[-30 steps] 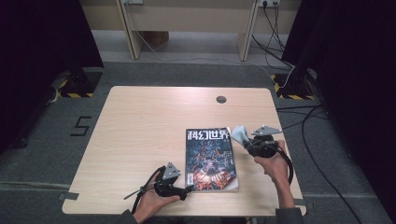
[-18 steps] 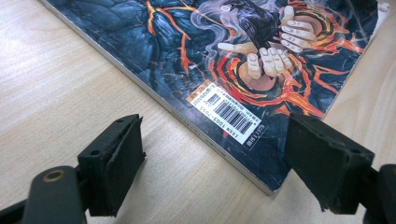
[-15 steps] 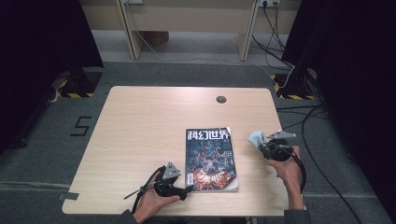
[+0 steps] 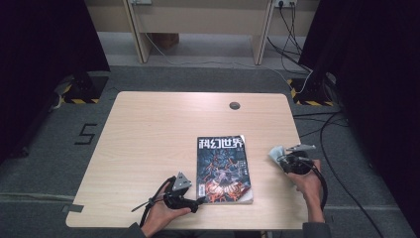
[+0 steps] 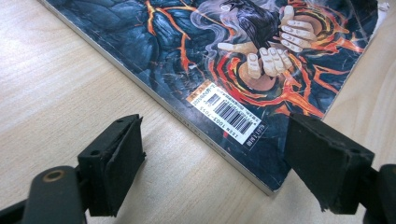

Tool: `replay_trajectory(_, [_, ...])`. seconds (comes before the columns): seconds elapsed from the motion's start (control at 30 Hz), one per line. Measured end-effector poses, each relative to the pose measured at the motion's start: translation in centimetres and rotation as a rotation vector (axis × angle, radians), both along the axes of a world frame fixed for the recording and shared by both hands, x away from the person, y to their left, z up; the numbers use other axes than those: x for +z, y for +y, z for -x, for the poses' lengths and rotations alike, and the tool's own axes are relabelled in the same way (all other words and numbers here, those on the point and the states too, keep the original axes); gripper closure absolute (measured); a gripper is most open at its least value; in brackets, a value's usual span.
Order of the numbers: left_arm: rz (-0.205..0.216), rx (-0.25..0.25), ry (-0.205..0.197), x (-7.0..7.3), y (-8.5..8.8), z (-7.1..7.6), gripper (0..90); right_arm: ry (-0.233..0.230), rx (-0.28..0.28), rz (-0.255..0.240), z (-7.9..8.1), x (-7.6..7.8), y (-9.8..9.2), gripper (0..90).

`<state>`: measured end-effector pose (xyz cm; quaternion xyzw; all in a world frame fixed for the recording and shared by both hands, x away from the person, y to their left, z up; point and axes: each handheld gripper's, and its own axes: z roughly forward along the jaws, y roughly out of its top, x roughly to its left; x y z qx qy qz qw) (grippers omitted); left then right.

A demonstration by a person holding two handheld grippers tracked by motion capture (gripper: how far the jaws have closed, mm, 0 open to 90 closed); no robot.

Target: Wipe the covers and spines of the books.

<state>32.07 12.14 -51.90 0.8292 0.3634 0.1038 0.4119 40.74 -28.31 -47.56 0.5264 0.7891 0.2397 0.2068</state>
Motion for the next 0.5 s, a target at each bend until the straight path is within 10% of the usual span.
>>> replay_trajectory(0.5, [-0.003,-0.001,0.0,0.0,0.0,0.0,18.8,0.042,-0.032,0.016,-0.2,-1.2,-0.4,70.3])
